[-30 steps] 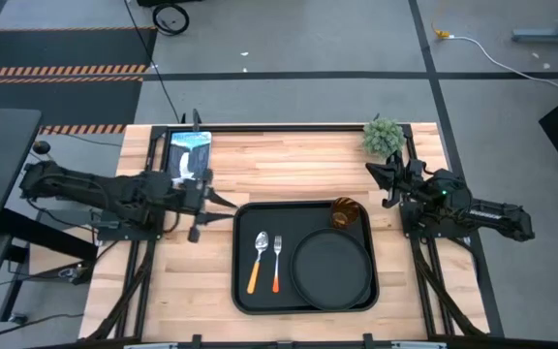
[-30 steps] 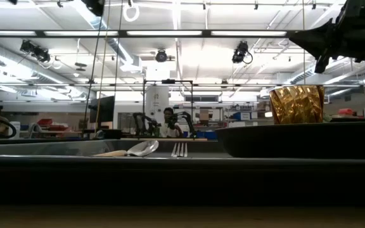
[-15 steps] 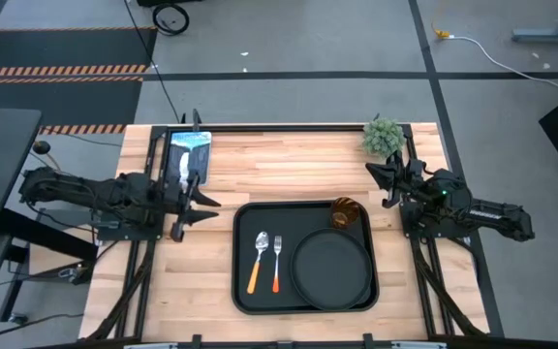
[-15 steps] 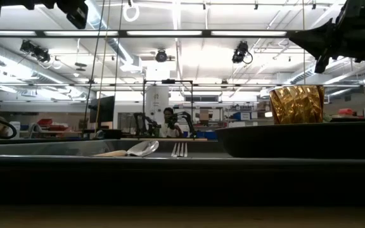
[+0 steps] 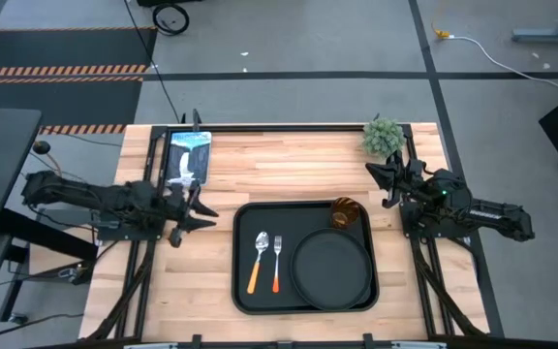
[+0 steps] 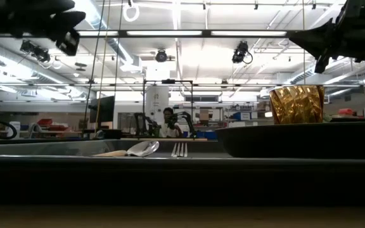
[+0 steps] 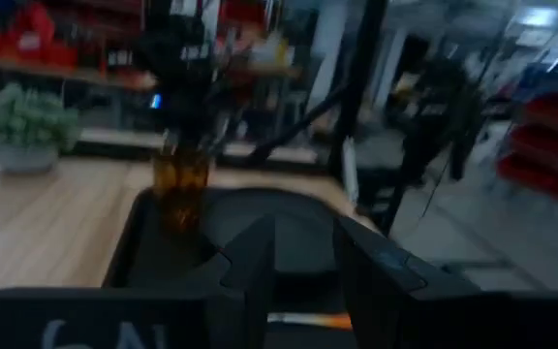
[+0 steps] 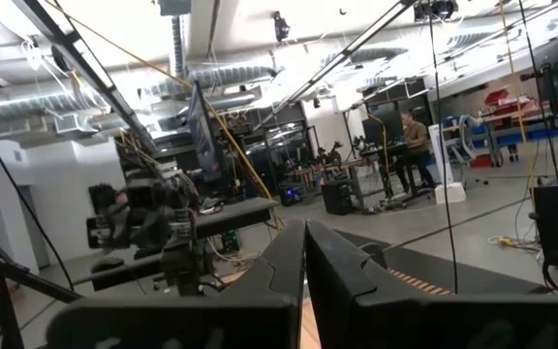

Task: Pick and place plate/cup/fork/spoon on tray
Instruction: Return to Home Position

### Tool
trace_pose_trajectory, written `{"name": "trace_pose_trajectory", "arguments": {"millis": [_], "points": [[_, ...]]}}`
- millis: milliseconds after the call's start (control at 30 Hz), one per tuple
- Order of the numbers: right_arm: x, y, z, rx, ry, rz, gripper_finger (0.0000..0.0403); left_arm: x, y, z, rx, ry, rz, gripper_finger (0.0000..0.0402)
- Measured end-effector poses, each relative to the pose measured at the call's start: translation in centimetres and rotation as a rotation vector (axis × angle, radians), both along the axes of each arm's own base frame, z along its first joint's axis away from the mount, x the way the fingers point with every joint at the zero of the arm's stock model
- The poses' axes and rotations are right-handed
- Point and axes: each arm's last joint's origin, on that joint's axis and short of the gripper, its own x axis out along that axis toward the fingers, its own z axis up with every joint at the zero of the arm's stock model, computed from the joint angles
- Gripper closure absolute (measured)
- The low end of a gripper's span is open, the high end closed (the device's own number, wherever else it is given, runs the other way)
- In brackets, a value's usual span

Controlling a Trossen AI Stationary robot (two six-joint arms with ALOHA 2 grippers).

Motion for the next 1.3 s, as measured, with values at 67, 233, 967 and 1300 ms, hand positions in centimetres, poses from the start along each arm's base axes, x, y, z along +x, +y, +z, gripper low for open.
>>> {"name": "trace_pose_trajectory", "arguments": {"millis": [67, 233, 967, 1300], "points": [[0.0, 0.0, 0.0, 0.000, 0.000, 0.000, 0.0383, -0.6, 0.1, -1.8, -0.016, -0.040, -0.025, 0.0285], [0.0, 0.0, 0.0, 0.000, 0.000, 0.000, 0.0382, -2.0, 0.3, -4.3, -0.087, -0.086, -0.114, 0.0285], [0.0, 0.0, 0.1, -0.003, -0.013, 0.000, 0.0385, -3.4, 0.3, -5.1, 0.009, -0.057, -0.170, 0.0285], [0.0, 0.0, 0.1, -0.003, -0.013, 0.000, 0.0385, -3.4, 0.3, -5.1, 0.000, -0.052, -0.175, 0.0285]]}}
